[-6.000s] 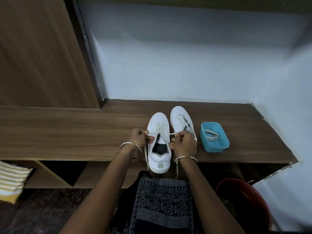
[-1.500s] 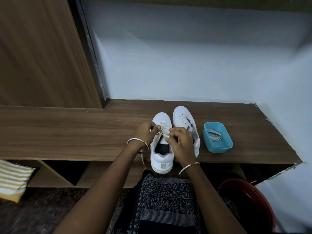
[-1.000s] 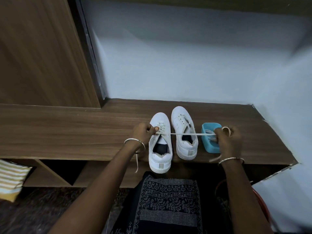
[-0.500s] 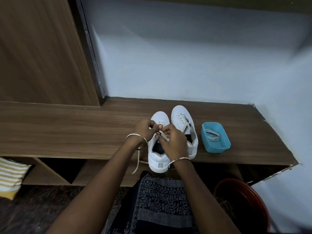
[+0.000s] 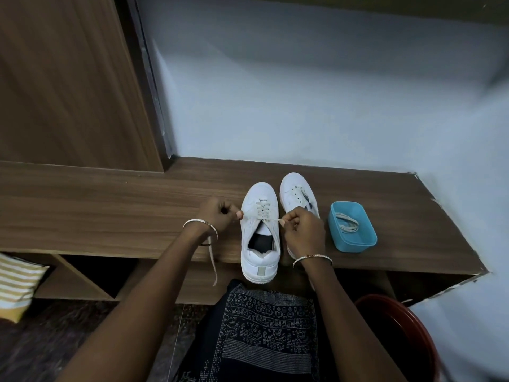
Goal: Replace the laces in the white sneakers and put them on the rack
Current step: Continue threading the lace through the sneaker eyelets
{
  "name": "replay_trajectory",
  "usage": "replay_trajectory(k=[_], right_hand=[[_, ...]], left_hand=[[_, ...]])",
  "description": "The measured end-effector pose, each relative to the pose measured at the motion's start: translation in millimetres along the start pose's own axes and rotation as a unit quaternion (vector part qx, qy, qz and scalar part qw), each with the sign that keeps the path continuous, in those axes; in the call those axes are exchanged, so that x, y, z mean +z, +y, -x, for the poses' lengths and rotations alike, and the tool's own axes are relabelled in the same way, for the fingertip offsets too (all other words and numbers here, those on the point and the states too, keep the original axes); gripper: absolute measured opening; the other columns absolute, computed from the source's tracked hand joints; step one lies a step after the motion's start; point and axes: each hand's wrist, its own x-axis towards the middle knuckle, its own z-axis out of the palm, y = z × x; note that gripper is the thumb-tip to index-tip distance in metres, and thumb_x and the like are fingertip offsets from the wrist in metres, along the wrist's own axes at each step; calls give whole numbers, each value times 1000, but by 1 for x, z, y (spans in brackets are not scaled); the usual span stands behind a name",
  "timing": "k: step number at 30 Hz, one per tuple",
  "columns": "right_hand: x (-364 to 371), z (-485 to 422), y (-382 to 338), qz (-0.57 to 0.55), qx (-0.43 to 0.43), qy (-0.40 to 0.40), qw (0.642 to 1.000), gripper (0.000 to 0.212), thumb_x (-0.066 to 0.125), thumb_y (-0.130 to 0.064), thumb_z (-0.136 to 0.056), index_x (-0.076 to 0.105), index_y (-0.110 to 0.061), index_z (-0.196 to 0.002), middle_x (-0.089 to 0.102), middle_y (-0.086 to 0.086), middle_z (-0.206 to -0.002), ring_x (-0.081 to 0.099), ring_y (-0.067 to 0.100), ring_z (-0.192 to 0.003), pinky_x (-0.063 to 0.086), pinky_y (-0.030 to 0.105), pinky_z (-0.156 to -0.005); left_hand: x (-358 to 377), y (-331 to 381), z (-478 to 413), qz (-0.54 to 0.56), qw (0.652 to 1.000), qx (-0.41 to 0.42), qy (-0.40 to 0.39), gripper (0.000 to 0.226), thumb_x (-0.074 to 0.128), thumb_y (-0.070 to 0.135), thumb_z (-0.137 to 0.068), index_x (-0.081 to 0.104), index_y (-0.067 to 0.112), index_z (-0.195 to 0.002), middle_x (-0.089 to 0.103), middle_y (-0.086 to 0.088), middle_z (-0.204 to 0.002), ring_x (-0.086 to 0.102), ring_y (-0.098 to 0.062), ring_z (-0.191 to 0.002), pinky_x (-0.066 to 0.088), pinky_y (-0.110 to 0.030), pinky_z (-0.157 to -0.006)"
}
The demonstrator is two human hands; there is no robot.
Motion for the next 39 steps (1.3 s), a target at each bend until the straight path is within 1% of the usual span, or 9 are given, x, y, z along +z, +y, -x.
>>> replay_trajectory(k=[3, 6, 8, 19, 28, 31, 33, 37, 39], right_hand=[[3, 2, 2, 18, 33, 24, 999, 10, 65, -7, -80, 71, -14, -75, 67, -7, -67, 59, 5, -61, 42, 17, -60], [6, 5, 6, 30, 52, 39, 997, 11, 65, -9, -78, 69, -15, -70, 69, -3, -70, 65, 19, -69, 47, 25, -66], [8, 5, 7, 39, 51, 48, 997, 11, 64, -9, -76, 67, -17, -68, 68, -2, -69, 65, 23, -70, 50, 29, -65], [9, 6, 8, 59, 33, 65, 996, 18, 58, -1, -72, 65, -17, -67, 66, 1, -72, 62, 26, -71, 44, 28, -63], [0, 10, 17, -36, -2, -24, 999, 12, 68, -7, -84, 64, -16, -77, 65, -5, -62, 62, 11, -51, 49, 25, -52], [-7, 11, 18, -103, 48, -97, 989, 8, 66, -9, -91, 69, -14, -87, 70, 5, -67, 60, 13, -40, 47, 22, -42], [-9, 11, 18, -100, 65, -113, 986, 8, 67, -11, -91, 72, -12, -85, 70, 5, -63, 59, 15, -39, 50, 25, -42], [1, 10, 24, -44, 95, -26, 994, 14, 66, -23, -82, 69, -18, -69, 68, -1, -56, 68, 20, -53, 61, 42, -62], [6, 13, 22, 2, 93, 14, 996, 10, 64, -22, -77, 71, -19, -70, 70, -2, -63, 70, 25, -66, 60, 40, -71]], left_hand=[[10, -4, 3, 120, 991, -60, 21, 24, 67, 8, -90, 69, 10, -66, 65, 6, -58, 56, -6, -60, 43, -21, -67], [19, 0, 7, 219, 964, -142, 45, 28, 61, 5, -94, 64, 4, -66, 58, 11, -44, 44, 2, -36, 33, -11, -41], [24, 1, 6, 260, 946, -189, 48, 29, 59, 7, -96, 63, 5, -67, 58, 8, -45, 41, 1, -34, 28, -14, -35], [33, 5, 2, 391, 877, -274, 56, 28, 49, 2, -99, 58, 5, -73, 55, -5, -62, 50, -9, -41, 48, -20, -41], [30, -1, 10, 310, 931, -185, 49, 22, 68, 12, -91, 68, -1, -73, 58, -3, -57, 47, -9, -45, 36, -17, -43], [24, -4, 11, 263, 958, -112, 19, 23, 75, 15, -85, 74, -9, -87, 75, -8, -83, 67, -6, -76, 48, -20, -79], [22, -4, 12, 232, 970, -72, -14, 16, 74, 15, -85, 77, -1, -86, 76, -7, -88, 67, -7, -85, 47, -18, -84], [28, -5, 7, 260, 958, -97, 73, 19, 74, 8, -84, 75, 15, -66, 75, 2, -75, 67, -10, -81, 47, -24, -85], [34, -4, 7, 295, 940, -139, 105, 21, 75, 6, -82, 75, 15, -63, 74, 2, -71, 66, -10, -77, 47, -24, -84]])
